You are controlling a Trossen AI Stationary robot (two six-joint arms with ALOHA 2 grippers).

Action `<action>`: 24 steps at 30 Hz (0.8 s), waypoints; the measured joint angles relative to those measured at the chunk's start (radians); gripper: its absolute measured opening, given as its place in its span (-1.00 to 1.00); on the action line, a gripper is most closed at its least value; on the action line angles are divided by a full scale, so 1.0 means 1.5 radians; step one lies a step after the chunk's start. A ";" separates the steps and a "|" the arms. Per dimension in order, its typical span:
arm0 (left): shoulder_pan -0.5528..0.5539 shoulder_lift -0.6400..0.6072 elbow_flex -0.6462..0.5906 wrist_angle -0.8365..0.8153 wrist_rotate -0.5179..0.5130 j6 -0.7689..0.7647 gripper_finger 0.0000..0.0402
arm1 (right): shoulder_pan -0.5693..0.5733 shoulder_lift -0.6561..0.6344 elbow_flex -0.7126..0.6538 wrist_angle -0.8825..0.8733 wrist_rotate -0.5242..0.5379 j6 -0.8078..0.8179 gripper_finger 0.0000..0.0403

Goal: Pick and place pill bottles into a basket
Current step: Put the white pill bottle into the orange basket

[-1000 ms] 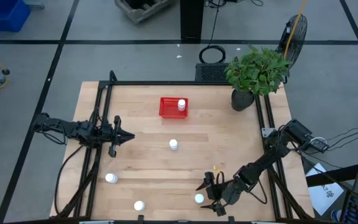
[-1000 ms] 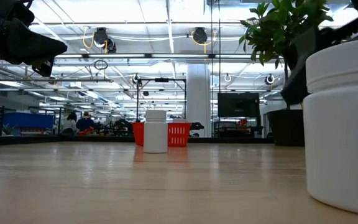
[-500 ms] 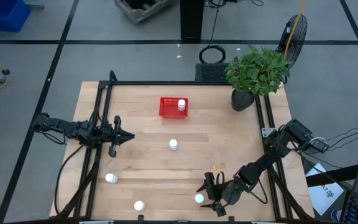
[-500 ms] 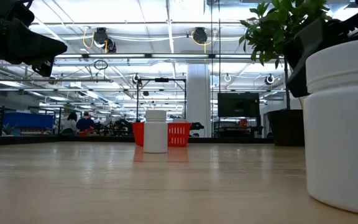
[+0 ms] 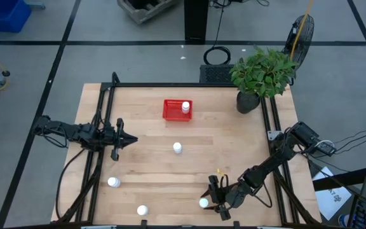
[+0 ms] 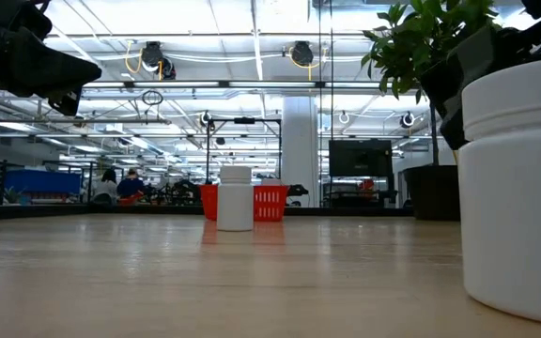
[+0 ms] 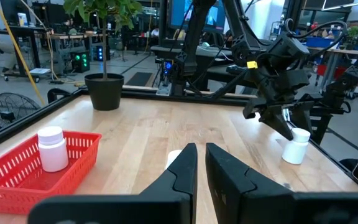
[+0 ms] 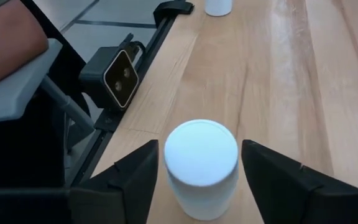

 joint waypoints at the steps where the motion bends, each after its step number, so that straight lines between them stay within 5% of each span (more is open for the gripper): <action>1: 0.000 0.000 0.000 0.000 0.000 0.000 -0.82 | -0.001 0.000 0.000 0.000 -0.001 0.000 0.07; 13: 0.000 0.000 0.000 0.000 0.000 0.000 -0.82 | -0.008 0.000 0.000 0.001 0.000 -0.003 -0.22; 24: 0.000 0.000 0.000 0.000 0.000 0.000 -0.82 | -0.042 -0.012 0.000 0.001 -0.018 -0.013 -0.20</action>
